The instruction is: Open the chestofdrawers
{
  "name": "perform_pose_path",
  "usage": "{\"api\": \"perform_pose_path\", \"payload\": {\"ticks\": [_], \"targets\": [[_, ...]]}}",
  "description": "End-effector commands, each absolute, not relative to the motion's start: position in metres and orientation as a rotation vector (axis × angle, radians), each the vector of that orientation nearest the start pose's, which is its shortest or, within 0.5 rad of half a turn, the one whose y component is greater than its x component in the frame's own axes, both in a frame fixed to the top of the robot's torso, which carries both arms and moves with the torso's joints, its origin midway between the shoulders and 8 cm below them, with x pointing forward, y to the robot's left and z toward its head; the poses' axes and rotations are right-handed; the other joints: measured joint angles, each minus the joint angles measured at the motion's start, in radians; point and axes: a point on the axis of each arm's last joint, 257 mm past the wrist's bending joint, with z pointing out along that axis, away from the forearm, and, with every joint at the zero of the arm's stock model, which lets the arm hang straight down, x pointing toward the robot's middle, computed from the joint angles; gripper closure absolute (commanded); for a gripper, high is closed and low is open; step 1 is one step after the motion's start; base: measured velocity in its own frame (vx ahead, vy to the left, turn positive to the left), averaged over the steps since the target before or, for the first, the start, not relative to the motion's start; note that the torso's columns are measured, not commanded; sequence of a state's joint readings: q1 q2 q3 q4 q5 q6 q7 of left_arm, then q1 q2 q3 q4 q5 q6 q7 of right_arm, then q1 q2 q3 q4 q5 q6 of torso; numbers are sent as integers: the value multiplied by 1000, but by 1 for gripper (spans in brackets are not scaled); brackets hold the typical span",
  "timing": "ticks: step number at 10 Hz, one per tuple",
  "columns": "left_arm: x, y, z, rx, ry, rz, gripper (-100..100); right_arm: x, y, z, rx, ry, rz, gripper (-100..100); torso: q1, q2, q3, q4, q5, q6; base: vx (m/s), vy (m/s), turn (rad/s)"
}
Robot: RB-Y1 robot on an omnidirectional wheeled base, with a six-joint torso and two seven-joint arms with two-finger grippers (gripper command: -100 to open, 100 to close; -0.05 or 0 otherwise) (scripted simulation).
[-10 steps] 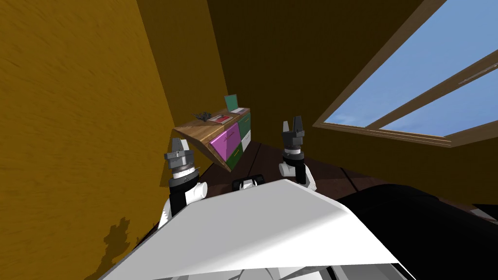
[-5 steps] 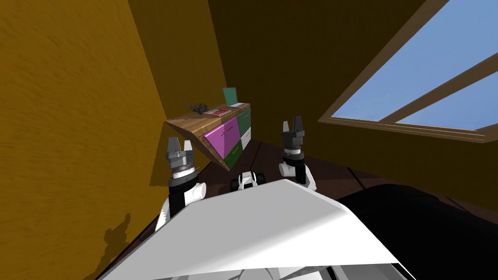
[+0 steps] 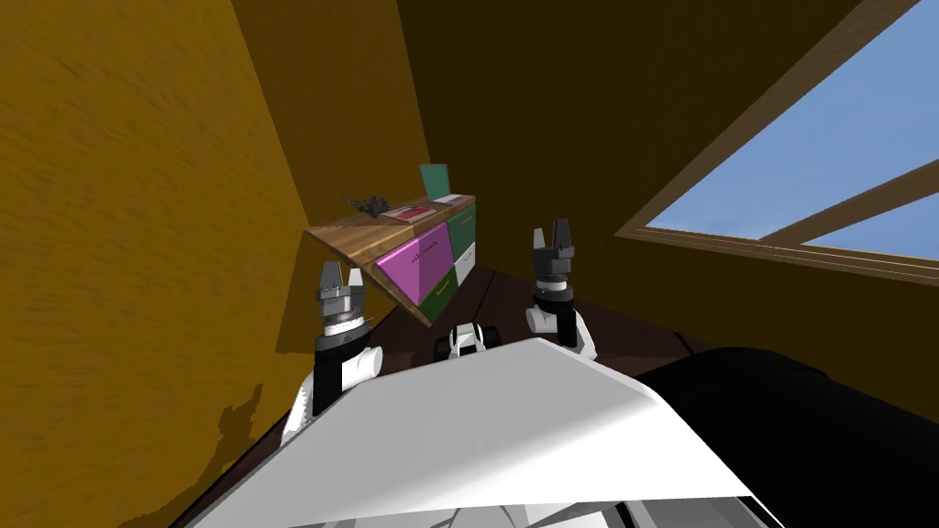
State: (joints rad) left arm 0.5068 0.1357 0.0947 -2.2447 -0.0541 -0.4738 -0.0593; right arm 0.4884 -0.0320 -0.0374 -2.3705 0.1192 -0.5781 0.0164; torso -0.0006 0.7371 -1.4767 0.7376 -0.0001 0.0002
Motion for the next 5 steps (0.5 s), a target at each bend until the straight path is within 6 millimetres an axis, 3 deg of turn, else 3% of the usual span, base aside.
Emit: {"api": "perform_pose_path", "payload": {"ticks": [1, 5], "targets": [[359, 314, -11, -589, 812, -1095, -100, 311, -260, 79, 404, 587, 1218, 0, 0, 2, 1, 1, 0, 0, 140, -139, 105], [367, 343, -34, -683, 812, -1086, -100, 311, -260, 79, 404, 587, 1218, 0, 2, 2, 1, 1, 1, 0, 137, -139, 102]]}}
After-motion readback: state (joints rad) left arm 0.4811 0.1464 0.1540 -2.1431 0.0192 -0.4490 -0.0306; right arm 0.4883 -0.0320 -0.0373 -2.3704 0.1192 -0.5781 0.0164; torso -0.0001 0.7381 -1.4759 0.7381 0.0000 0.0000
